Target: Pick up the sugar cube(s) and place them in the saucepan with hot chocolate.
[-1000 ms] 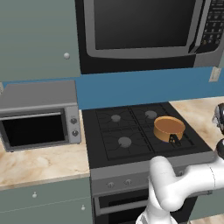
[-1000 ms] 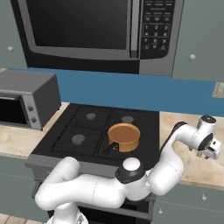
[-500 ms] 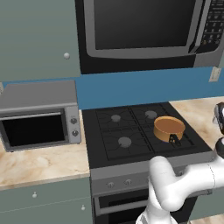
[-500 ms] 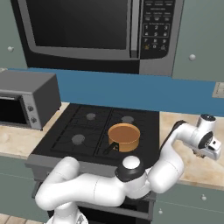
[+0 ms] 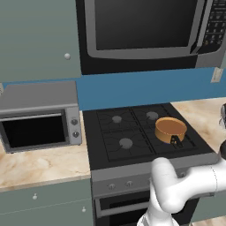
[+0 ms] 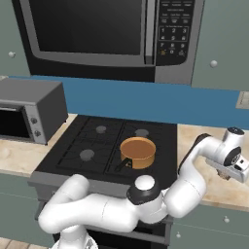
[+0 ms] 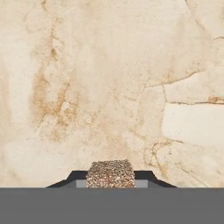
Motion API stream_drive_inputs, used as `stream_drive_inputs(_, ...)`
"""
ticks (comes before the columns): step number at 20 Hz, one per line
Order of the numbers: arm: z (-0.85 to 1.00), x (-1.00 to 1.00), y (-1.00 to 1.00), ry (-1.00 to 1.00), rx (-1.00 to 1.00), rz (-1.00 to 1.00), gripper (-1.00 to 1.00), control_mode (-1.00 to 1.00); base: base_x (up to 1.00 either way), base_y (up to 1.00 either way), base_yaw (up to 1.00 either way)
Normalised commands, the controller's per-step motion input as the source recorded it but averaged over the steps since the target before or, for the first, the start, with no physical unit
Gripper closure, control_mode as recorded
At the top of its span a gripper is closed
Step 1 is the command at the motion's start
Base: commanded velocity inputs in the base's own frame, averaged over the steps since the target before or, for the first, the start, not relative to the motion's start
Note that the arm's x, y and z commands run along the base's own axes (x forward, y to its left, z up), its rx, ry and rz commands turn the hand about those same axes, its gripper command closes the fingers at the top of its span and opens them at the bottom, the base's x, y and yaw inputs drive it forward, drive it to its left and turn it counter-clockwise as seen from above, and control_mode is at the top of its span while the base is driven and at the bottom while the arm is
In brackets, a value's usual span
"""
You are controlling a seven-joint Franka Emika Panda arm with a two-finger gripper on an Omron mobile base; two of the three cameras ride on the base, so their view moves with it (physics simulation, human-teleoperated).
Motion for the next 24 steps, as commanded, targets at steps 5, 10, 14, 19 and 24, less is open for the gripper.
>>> stream_drive_inputs(5,0.30,-0.49,0.70,-0.33,-0.11,0.11,1.00,-1.00,0.00,0.00,0.00)
stream_drive_inputs(10,0.54,-0.59,1.00,-0.37,-0.14,0.21,1.00,-1.00,0.00,0.00,0.00)
stream_drive_inputs(14,0.69,-0.57,1.00,-0.19,-0.19,0.14,1.00,-1.00,0.00,0.00,0.00)
stream_drive_inputs(19,0.70,-0.29,1.00,-0.01,-0.22,0.04,1.00,-1.00,0.00,0.00,0.00)
stream_drive_inputs(24,0.76,-0.13,1.00,-0.10,-0.13,0.04,1.00,-1.00,0.00,0.00,0.00)
